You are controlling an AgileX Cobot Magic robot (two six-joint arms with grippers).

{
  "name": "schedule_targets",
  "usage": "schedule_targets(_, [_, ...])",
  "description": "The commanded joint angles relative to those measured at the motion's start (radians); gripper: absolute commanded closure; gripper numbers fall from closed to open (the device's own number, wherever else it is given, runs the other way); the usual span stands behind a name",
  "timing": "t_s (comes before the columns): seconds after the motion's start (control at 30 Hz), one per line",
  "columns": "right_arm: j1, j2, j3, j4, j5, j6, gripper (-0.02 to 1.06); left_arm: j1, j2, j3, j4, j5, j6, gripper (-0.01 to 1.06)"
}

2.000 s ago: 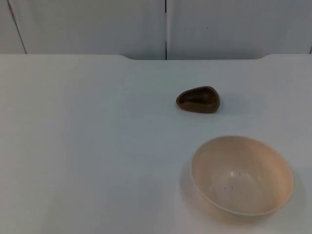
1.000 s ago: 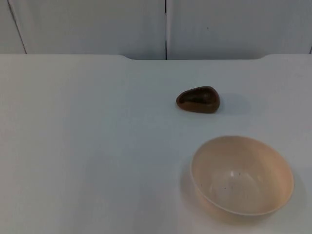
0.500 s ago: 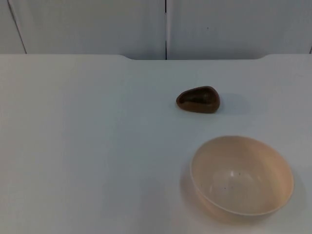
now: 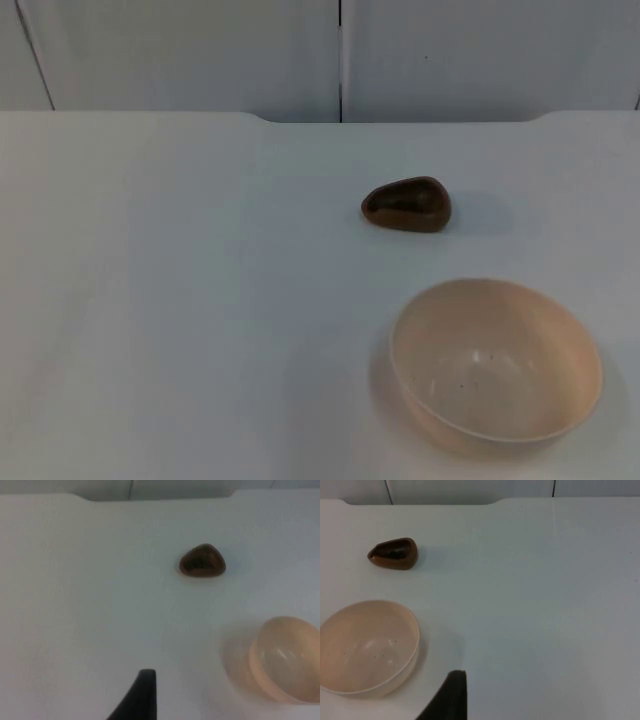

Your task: Pick up the bowl with the left hand and pour the coffee beans from the cup into the bowl with the right hand.

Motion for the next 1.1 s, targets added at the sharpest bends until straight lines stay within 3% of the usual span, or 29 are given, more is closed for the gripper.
schedule_targets(0.0, [-0.005,-0.003,0.01,0.0,-0.003,0.003,-0.01,-0.021,0.033,-0.008,-0.028,0.002,0.018,0.08])
schedule_targets(0.2, [-0.005,-0.003,0.01,-0.002,-0.003,0.003,-0.01,-0.153,0.186,-0.008,-0.038,-0.018,0.034,0.08])
schedule_targets(0.47, [-0.005,-0.003,0.01,-0.004,-0.003,0.006,-0.01,-0.393,0.374,-0.008,-0.036,-0.156,0.026,0.08])
schedule_targets(0.63, [-0.005,-0.003,0.01,-0.004,-0.003,0.006,-0.01,-0.492,0.478,-0.01,-0.036,-0.208,0.023,0.08])
schedule_targets(1.07, [-0.005,-0.003,0.01,-0.004,-0.003,0.006,-0.01,-0.519,0.659,-0.094,-0.056,-0.244,0.023,0.08])
